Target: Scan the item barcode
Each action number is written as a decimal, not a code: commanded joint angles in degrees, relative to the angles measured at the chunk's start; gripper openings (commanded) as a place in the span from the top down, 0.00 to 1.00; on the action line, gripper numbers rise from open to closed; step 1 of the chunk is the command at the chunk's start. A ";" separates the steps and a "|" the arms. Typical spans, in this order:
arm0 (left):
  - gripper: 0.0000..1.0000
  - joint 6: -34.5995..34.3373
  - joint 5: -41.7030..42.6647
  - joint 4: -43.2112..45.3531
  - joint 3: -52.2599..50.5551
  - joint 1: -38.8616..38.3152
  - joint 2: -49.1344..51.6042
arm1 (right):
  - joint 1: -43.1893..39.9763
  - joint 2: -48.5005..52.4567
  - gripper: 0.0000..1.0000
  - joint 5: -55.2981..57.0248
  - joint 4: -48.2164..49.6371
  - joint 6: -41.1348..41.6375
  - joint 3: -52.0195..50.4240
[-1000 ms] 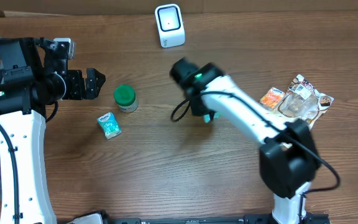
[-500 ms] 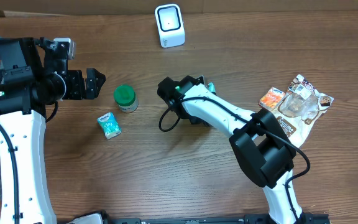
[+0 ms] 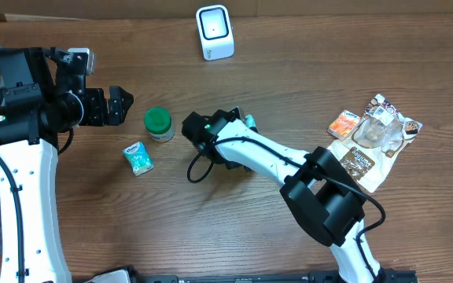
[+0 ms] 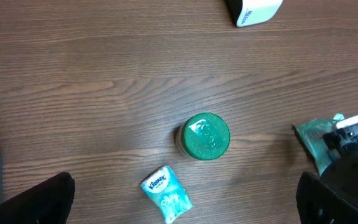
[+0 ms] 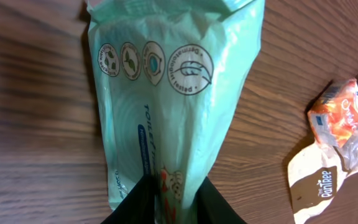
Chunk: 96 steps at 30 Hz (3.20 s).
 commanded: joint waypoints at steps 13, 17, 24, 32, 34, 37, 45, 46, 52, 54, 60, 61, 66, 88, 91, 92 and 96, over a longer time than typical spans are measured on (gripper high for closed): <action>0.00 0.90 0.63 0.20 1.27 -0.37 -0.28 | 7.87 2.47 0.77 -1.81 1.64 -0.31 0.09; 0.01 0.90 0.63 0.20 1.27 -0.37 -0.28 | 9.64 5.73 0.81 8.74 -1.86 -0.66 0.09; 0.00 0.90 0.63 0.20 1.27 -0.37 -0.28 | 9.55 6.29 0.96 21.64 -10.95 -0.37 0.09; 0.00 0.90 0.63 0.20 1.27 -0.37 -0.28 | 7.04 6.40 0.96 22.36 -12.90 -0.13 0.04; 0.00 0.90 0.63 0.20 1.27 -0.37 -0.28 | 6.27 6.67 0.96 21.55 -10.51 0.04 0.04; 0.00 0.90 0.63 0.20 1.27 -0.37 -0.28 | 5.66 7.41 0.96 18.43 -7.98 0.02 0.04; 0.01 0.90 0.63 0.20 1.27 -0.37 -0.28 | 8.44 7.54 0.63 14.21 -6.56 -0.02 0.04; 0.00 0.90 0.63 0.20 1.27 -0.37 -0.28 | 9.31 7.54 0.62 13.07 -5.84 -0.04 0.04; 0.01 0.90 0.63 0.20 1.27 -0.37 -0.28 | 12.31 7.54 0.60 7.17 -3.17 -0.20 0.04; 0.00 0.90 0.63 0.20 1.27 -0.37 -0.28 | 13.05 7.54 0.59 6.67 -2.95 -0.20 0.04; 0.00 0.90 0.63 0.20 1.27 -0.37 -0.28 | 13.88 7.52 0.37 2.71 -2.84 -0.17 0.46; 0.01 0.90 0.63 0.20 1.27 -0.37 -0.28 | 13.68 7.52 0.35 1.38 -3.04 -0.15 0.94; 0.00 0.90 0.63 0.20 1.27 -0.37 -0.28 | 10.78 5.90 0.32 -11.15 -3.76 -0.20 7.10; 0.00 0.92 0.63 0.20 1.27 -0.37 -0.28 | -22.23 -5.22 0.30 -50.12 -11.52 -3.91 8.57; 0.00 0.90 0.63 0.20 1.27 -0.37 -0.28 | -22.34 -5.22 0.44 -50.10 -10.54 -4.09 4.26; 0.00 0.90 0.63 0.20 1.27 -0.37 -0.28 | -22.21 -5.22 0.50 -50.05 -9.90 -4.09 2.91; 0.01 0.90 0.63 0.20 1.27 -0.37 -0.28 | -22.08 -5.22 0.86 -50.14 -4.57 -2.97 -4.02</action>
